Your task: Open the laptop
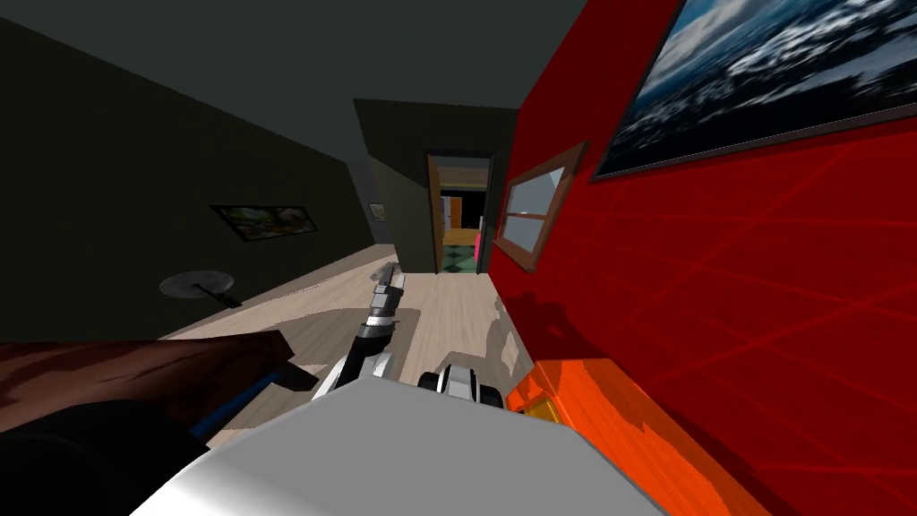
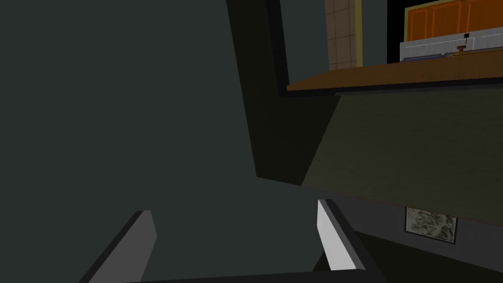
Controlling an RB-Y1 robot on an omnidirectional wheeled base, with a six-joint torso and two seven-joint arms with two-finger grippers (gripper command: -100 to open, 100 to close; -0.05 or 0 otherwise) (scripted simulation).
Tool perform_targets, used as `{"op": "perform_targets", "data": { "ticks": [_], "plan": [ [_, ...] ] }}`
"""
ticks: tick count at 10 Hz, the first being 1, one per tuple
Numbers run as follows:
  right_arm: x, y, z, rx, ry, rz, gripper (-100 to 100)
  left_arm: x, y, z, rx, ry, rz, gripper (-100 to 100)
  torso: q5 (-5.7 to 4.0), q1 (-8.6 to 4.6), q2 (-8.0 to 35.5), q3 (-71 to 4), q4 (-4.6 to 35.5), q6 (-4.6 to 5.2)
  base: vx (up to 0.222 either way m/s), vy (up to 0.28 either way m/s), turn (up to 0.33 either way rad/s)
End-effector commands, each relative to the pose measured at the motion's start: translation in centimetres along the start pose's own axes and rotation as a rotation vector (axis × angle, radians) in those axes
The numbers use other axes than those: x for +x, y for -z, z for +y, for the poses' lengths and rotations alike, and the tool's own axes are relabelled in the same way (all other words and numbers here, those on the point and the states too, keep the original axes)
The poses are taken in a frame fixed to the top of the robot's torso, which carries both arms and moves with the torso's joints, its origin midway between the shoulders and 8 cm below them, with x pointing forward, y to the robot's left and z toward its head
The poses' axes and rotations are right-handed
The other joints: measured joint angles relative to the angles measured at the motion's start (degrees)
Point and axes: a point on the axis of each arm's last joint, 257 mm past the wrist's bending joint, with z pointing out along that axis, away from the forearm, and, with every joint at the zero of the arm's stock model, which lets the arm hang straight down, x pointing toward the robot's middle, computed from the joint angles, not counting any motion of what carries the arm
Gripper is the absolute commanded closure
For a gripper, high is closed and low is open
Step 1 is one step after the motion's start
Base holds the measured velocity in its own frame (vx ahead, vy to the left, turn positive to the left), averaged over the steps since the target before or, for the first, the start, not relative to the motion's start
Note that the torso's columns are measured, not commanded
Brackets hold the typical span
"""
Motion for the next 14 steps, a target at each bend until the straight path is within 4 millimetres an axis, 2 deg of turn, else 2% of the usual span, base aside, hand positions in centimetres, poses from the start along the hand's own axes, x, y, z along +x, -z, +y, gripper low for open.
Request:
{"op": "perform_targets", "data": {
  "ticks": [1,5,6,7,8,9,10,11,12,13,14],
  "plan": [
    [3.6,2.5,-2.9,0.051,0.099,0.096,-100,0.0,0.0,0.0,0.0,0.0,0.0,0,0.04,0.08,0.0,0.0,0.0,-0.06,-0.025,-0.065,0.267],
    [8.3,6.5,-7.0,0.119,0.24,0.239,-100,0.0,0.0,0.0,0.0,0.0,0.0,0,0.0,-0.04,0.0,0.0,0.0,-0.05,-0.042,-0.072,0.213],
    [7.5,5.7,-6.5,0.108,0.214,0.214,-100,0.0,0.0,0.0,0.0,0.0,0.0,0,0.01,-0.01,0.0,0.0,0.0,-0.06,-0.024,-0.03,0.041],
    [8.3,5.1,-6.1,0.111,0.215,0.225,-100,0.0,0.0,0.0,0.0,0.0,0.0,0,0.03,0.08,-0.1,-0.1,0.0,-0.02,-0.015,-0.062,0.032],
    [7.9,5.3,-6.3,0.11,0.216,0.221,-100,0.0,0.0,0.0,0.0,0.0,0.0,0,-0.01,-0.08,-0.1,-0.1,0.0,-0.06,-0.009,-0.039,0.017],
    [8.0,5.3,-6.3,0.111,0.217,0.222,100,0.0,0.0,0.0,0.0,0.0,0.0,0,0.01,0.0,-0.1,-0.1,0.0,-0.05,-0.004,-0.012,0.002],
    [7.9,4.4,-7.2,0.159,0.23,0.222,100,0.0,0.0,0.0,0.0,0.0,0.0,0,-0.06,0.1,-0.1,0.0,0.0,-0.03,-0.066,0.04,0.071],
    [7.8,4.2,-7.1,0.159,0.228,0.218,100,0.0,0.0,0.0,0.0,0.0,0.0,0,-0.34,0.11,0.1,0.3,0.2,-0.16,-0.068,0.089,0.048],
    [8.0,3.7,-7.9,0.203,0.244,0.228,100,0.0,0.0,0.0,0.0,0.0,0.0,0,-0.27,-0.04,0.2,0.3,0.2,-0.11,-0.05,0.126,0.099],
    [7.6,3.2,-7.5,0.203,0.235,0.215,100,0.0,0.0,0.0,0.0,0.0,0.0,0,-0.28,-0.14,0.1,0.2,0.1,-0.16,-0.05,0.116,0.027],
    [7.8,2.7,-8.3,0.246,0.249,0.227,100,0.0,0.0,0.0,0.0,0.0,0.0,0,-0.33,-0.31,0.0,0.2,0.1,-0.12,-0.055,0.124,0.061]
  ]
}}
